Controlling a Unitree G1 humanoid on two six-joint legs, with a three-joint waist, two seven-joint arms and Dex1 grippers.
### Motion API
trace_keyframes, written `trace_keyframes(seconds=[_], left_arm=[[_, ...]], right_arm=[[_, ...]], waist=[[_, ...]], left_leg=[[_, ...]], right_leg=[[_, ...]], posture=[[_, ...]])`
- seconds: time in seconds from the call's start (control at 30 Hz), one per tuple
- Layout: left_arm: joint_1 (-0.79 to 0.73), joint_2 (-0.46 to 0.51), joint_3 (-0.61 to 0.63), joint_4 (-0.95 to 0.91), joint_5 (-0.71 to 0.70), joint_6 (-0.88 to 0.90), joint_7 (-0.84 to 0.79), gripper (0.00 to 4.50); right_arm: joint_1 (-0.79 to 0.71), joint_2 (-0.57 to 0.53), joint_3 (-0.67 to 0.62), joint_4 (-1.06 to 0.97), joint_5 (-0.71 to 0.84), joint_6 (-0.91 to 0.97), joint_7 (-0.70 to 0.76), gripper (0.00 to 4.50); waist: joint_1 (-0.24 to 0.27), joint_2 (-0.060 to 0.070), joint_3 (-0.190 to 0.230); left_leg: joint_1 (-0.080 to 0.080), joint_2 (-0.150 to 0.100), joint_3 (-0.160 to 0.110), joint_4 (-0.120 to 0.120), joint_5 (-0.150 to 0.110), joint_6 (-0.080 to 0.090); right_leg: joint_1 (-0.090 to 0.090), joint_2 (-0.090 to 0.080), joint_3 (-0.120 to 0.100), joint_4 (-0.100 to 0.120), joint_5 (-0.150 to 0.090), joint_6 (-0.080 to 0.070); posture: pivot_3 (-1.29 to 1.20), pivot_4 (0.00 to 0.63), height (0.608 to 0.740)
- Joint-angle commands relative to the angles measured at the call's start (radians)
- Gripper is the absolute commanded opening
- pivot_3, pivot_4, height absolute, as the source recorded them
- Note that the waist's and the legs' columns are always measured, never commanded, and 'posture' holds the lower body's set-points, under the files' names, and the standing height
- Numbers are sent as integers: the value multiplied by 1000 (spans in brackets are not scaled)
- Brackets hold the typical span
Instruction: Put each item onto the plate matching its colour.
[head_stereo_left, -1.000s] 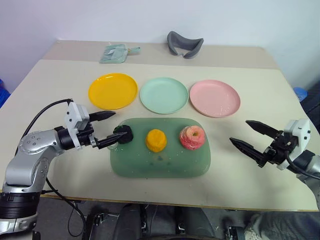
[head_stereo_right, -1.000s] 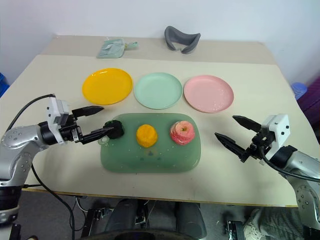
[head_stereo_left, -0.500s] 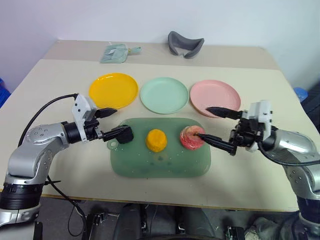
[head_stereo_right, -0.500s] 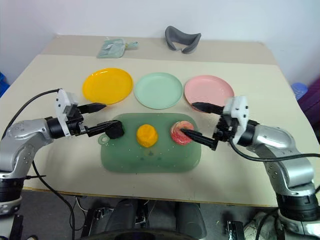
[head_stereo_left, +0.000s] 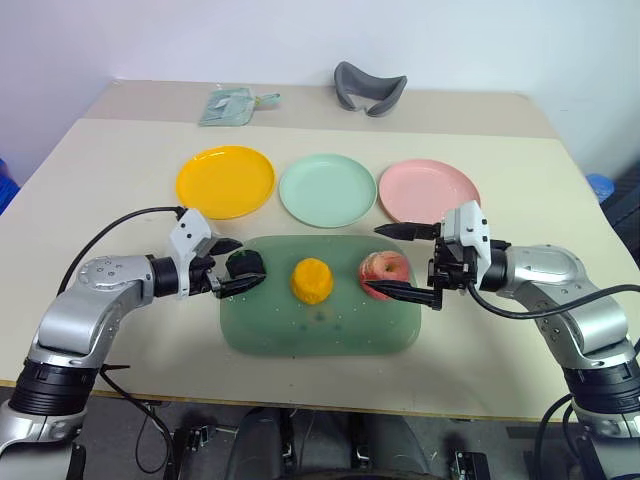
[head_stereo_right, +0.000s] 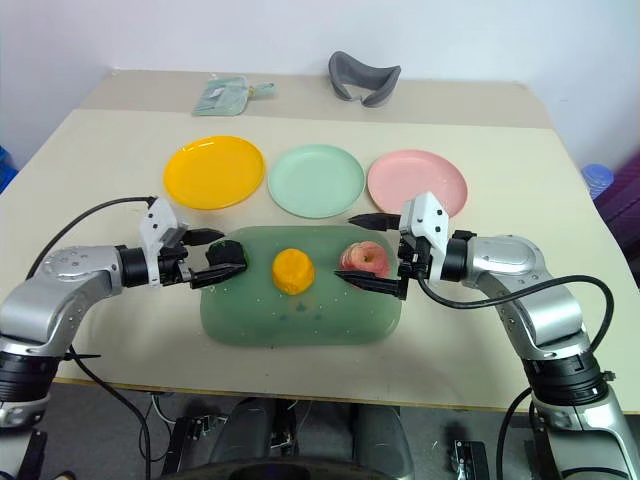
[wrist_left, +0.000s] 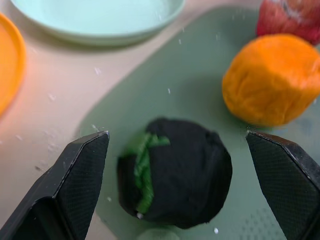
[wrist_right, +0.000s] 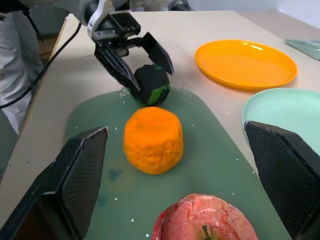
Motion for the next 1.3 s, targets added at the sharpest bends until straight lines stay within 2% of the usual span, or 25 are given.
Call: trace_keyframes(seconds=[0.03,0.07,0.2,0.33,0.43,0.6,0.77,0.9,1.0,1.13,1.3], left_arm=[[5,7,-7,5,14,-14,-19,3952],[6,7,-11,9,18,-16,-24,3667],[-5,-6,-20,20,44,-47,-21,1685],[-33,-30,-11,10,44,-63,-12,1685],[-116,-86,39,32,10,-39,43,1685],[-346,-205,54,241,97,-118,217,1685],[-624,-418,-47,646,271,-257,423,1685],[-771,-539,-43,942,333,-397,513,1685],[-866,-621,-19,1143,339,-486,561,1685],[-911,-649,-6,1258,351,-554,560,1685],[-927,-655,2,1310,364,-588,550,1685]], right_arm=[[-18,8,-13,-2,-9,-32,5,4500],[-17,8,-14,0,-11,-36,7,4500],[-13,10,-17,11,-21,-54,11,4500],[-11,15,-20,16,-27,-69,3,4500],[-9,23,-26,16,-30,-78,-7,4500],[-16,42,-44,22,-39,-95,-46,4500],[-31,71,-65,49,-65,-125,-111,4500],[-38,86,-71,59,-83,-144,-142,4500],[-58,110,-81,72,-134,-146,-236,4500],[-77,149,-86,74,-177,-110,-350,4500],[-68,173,-87,42,-199,3,-472,4500]], waist=[[1,0,0],[1,0,0],[1,0,0],[2,0,0],[5,0,0],[18,-1,0],[31,-2,1],[24,-3,1],[15,-3,2],[7,-3,2],[0,-3,2]], left_leg=[[0,0,0,0,0,0],[0,0,0,0,0,0],[0,0,0,0,0,0],[0,0,0,0,0,0],[0,0,0,0,0,0],[-1,0,1,2,0,0],[-1,-1,2,2,0,0],[-2,-2,2,2,0,1],[-3,-2,3,0,0,1],[-3,-2,3,0,0,0],[-3,-1,3,0,0,0]], right_leg=[[0,0,0,0,0,0],[0,0,0,0,0,0],[0,0,0,0,0,0],[0,0,0,0,0,0],[0,0,0,0,0,0],[1,0,0,0,0,0],[2,0,-2,0,0,1],[1,-1,-2,-2,1,2],[-1,0,-2,-2,1,2],[-1,0,-2,-2,1,2],[-2,0,-2,-1,1,2]], posture=[[0,150,740],[0,150,740],[0,150,740],[0,150,740],[0,150,740],[0,150,740],[0,150,740],[0,150,740],[0,150,740],[0,150,740],[0,150,740]])
